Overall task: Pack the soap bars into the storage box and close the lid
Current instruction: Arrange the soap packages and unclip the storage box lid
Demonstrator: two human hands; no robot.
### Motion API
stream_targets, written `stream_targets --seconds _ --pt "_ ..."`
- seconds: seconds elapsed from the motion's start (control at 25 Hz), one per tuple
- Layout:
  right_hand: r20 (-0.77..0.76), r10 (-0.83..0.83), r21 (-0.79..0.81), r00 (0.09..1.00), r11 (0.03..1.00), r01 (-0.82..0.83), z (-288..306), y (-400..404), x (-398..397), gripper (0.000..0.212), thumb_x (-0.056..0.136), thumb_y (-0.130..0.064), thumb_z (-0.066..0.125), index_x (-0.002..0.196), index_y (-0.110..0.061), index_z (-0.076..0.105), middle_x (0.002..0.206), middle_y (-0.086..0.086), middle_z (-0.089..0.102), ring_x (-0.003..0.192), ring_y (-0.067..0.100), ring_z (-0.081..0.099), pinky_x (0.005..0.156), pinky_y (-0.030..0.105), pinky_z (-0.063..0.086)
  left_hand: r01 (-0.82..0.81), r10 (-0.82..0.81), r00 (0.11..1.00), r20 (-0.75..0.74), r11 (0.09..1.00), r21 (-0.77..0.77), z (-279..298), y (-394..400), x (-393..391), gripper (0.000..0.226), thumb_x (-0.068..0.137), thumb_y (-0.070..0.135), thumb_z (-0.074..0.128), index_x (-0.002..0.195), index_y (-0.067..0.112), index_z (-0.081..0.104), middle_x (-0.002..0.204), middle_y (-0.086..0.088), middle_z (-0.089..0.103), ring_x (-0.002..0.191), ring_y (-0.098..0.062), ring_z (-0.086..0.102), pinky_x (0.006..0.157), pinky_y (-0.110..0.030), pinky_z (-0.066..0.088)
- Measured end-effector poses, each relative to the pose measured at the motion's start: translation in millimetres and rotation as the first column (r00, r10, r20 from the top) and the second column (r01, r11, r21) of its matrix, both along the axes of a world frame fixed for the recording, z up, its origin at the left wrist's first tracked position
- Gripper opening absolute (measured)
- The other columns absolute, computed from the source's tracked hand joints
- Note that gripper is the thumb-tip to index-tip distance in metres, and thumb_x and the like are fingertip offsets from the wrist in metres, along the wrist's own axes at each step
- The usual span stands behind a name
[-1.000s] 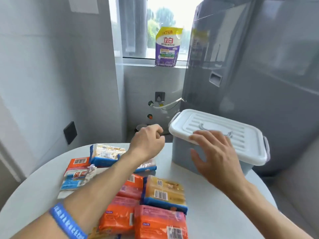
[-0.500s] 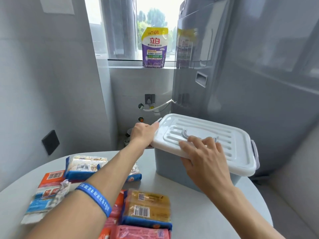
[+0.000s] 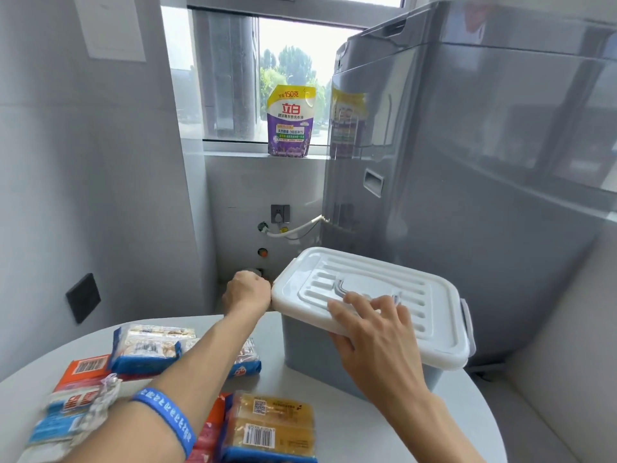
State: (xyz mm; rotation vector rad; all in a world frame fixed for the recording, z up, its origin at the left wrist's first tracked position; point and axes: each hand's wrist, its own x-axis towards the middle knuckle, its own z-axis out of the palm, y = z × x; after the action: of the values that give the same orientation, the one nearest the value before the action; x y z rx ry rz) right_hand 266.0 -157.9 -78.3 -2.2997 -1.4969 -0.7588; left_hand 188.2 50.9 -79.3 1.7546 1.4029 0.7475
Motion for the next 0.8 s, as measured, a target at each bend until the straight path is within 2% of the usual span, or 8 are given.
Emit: stream_targets --seconds 0.08,0.16,0.24,0.32,0.44,0.52,0.64,0.8 --pt "-0.033 -0.008 -0.019 0.999 1.000 0.008 1.8 0.5 -0.1 0.033 0.081 -0.044 0.064 0.110 -0.028 0.068 0.118 -0.003 0.069 0.091 0.031 0.058 0.076 0.045 0.045 0.090 -0.100 0.995 -0.001 0.885 0.457 6.5 -17.7 -4.6 0.023 0.093 0.018 0.048 0.095 0.011 0.070 0.110 -0.010 0.071 0.096 -0.028 0.061 0.076 -0.026 0.042" --pt "-0.098 -0.007 -0.024 0.995 1.000 0.005 6.3 -1.0 -2.0 0.035 0.081 -0.050 0.057 0.105 -0.029 0.069 0.114 -0.007 0.069 0.092 0.029 0.058 0.078 0.043 0.045 0.386 -0.441 0.894 -0.073 0.681 0.622 14.7 -48.7 -1.0 0.033 0.094 0.032 0.048 0.115 0.015 0.067 0.123 -0.002 0.067 0.113 -0.019 0.057 0.089 -0.023 0.039" --pt "-0.237 0.098 0.001 0.966 0.995 -0.100 14.6 -6.7 1.0 0.024 0.083 -0.042 0.053 0.091 -0.029 0.071 0.100 -0.013 0.070 0.088 0.024 0.056 0.075 0.040 0.043 0.627 -0.636 0.735 -0.234 0.506 0.593 15.7 -78.5 5.9 0.037 0.096 0.035 0.041 0.114 0.015 0.066 0.121 -0.001 0.067 0.115 -0.017 0.054 0.099 -0.029 0.041" --pt "-0.450 0.220 0.141 0.866 0.975 -0.175 23.7 -18.4 15.6 0.015 0.083 -0.026 0.060 0.076 -0.025 0.073 0.086 -0.012 0.074 0.084 0.015 0.057 0.074 0.035 0.044 0.709 -0.691 0.663 -0.287 0.457 0.537 13.2 -91.3 8.9 0.040 0.099 0.039 0.035 0.106 0.013 0.066 0.111 -0.005 0.068 0.109 -0.019 0.056 0.096 -0.039 0.044" --pt "-0.519 -0.072 0.302 0.852 0.917 0.261 31.9 -46.9 61.1 0.014 0.087 -0.026 0.063 0.095 -0.023 0.074 0.104 -0.004 0.074 0.100 0.025 0.060 0.087 0.042 0.044 0.748 -0.632 0.649 -0.423 0.431 0.504 7.9 -87.5 5.5 0.049 0.097 0.054 0.038 0.129 0.023 0.060 0.138 0.001 0.057 0.131 -0.016 0.045 0.112 -0.035 0.032" --pt "-0.573 -0.434 0.114 0.695 0.798 0.591 28.1 -72.5 90.2 0.032 0.089 -0.041 0.054 0.103 -0.016 0.068 0.109 0.009 0.068 0.099 0.036 0.058 0.085 0.044 0.042 0.767 -0.607 0.634 -0.479 0.414 0.490 4.0 -85.2 3.3 0.066 0.089 0.067 0.040 0.141 0.028 0.048 0.152 0.006 0.042 0.141 -0.010 0.031 0.115 -0.030 0.019" --pt "-0.838 -0.337 -0.014 0.429 0.800 0.599 20.0 -81.9 102.0 0.049 0.087 -0.051 0.045 0.061 -0.011 0.053 0.064 0.011 0.067 0.067 0.035 0.063 0.065 0.036 0.047 0.756 -0.540 0.649 -0.536 0.373 0.539 -0.2 -88.0 5.1 0.086 0.075 0.080 0.045 0.144 0.029 0.043 0.154 0.007 0.039 0.142 -0.010 0.030 0.116 -0.027 0.015" --pt "-0.886 -0.220 0.069 0.407 0.807 0.587 13.9 -72.4 103.8 0.050 0.088 -0.047 0.045 0.053 -0.012 0.039 0.047 0.005 0.052 0.046 0.026 0.045 0.050 0.030 0.036 0.725 -0.493 0.680 -0.543 0.344 0.596 -3.8 -88.0 4.0 0.090 0.072 0.080 0.048 0.144 0.026 0.044 0.153 0.005 0.042 0.142 -0.011 0.033 0.115 -0.027 0.015"
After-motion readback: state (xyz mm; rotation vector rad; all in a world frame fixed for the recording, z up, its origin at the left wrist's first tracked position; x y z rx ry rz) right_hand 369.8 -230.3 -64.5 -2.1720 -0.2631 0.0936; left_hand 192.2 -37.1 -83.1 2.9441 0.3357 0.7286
